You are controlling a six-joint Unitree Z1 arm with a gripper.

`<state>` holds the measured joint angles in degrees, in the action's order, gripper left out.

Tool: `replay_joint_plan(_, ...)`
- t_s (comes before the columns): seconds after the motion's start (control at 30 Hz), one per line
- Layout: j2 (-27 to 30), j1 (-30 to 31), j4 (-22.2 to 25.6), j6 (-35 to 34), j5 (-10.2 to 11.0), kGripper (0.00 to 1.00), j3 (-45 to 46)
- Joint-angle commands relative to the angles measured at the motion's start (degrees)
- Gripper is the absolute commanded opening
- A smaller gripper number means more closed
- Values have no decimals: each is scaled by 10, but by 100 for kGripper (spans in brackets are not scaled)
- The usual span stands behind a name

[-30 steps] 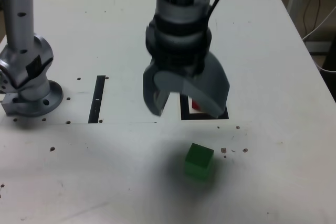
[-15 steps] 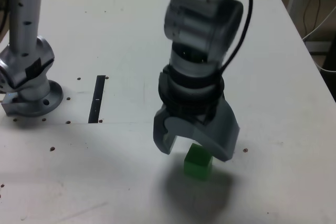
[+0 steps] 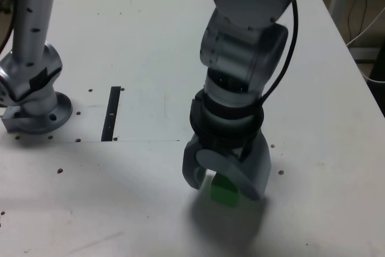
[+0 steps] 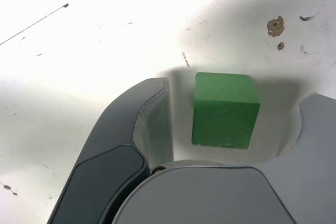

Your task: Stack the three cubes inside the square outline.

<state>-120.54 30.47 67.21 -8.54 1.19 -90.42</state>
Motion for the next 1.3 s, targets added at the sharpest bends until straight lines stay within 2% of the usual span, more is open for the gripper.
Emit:
replay_joint_plan(0.0,-3,-3,-7,5,-3,66,3)
replay_joint_plan(0.2,-2,-6,-16,12,-7,60,10)
replay_joint_plan(0.43,1,-8,-17,12,-2,40,15)
replay_joint_plan(0.67,3,-9,-23,12,-1,38,22)
replay_joint_plan(0.97,19,-9,-35,5,22,19,30)
replay_joint_plan(1.13,51,-14,-14,3,29,19,31)
replay_joint_plan(1.27,94,-31,33,5,36,19,12)
